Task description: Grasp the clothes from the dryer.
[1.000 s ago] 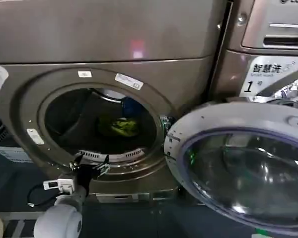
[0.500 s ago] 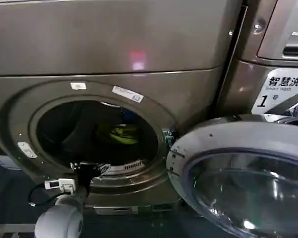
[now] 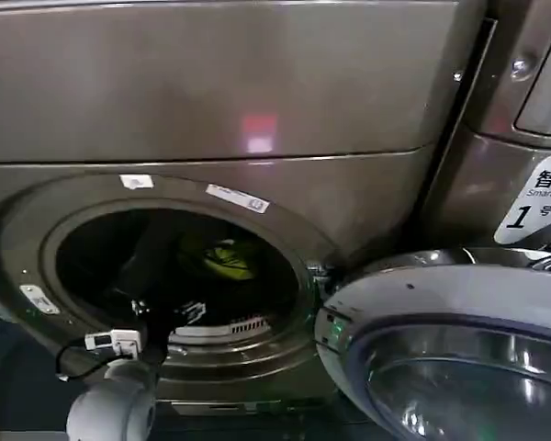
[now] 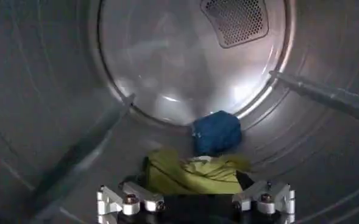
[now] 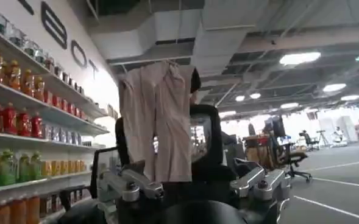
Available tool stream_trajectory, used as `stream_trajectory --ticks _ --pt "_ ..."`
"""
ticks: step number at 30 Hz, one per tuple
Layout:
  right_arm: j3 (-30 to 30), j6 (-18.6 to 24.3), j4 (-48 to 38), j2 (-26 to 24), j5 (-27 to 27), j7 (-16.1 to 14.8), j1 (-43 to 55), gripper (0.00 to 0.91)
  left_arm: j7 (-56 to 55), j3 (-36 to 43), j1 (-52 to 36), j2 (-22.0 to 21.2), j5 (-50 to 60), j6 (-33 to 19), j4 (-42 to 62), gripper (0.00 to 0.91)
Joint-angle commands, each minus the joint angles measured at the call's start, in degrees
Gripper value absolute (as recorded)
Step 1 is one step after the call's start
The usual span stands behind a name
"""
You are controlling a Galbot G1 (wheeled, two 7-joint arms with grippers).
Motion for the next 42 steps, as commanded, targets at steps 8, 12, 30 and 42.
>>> stream_trajectory --ticks 8,12,30,42 --pt "-2.8 0.5 1.6 0.3 -0.2 0.0 0.7 0.907 1.8 -0.8 -29.1 -1.2 3.4 -13.6 33.1 0.907" --pt "-3.1 0.4 2.0 0.3 -0.1 0.0 0.7 0.907 1.7 -1.3 -34.9 -1.9 3.2 -15.2 42.0 0.907" --pt "-3.5 0.6 2.0 0.3 -0.2 0.0 0.7 0.907 2.8 -1.8 -51.0 -2.6 13.1 -27.5 70.1 0.907" --pt "-4.2 0.6 3.1 0.7 -0.3 0.0 0.8 0.907 51.5 -4.3 -50.6 -0.2 74.2 -46.6 63.8 0.907"
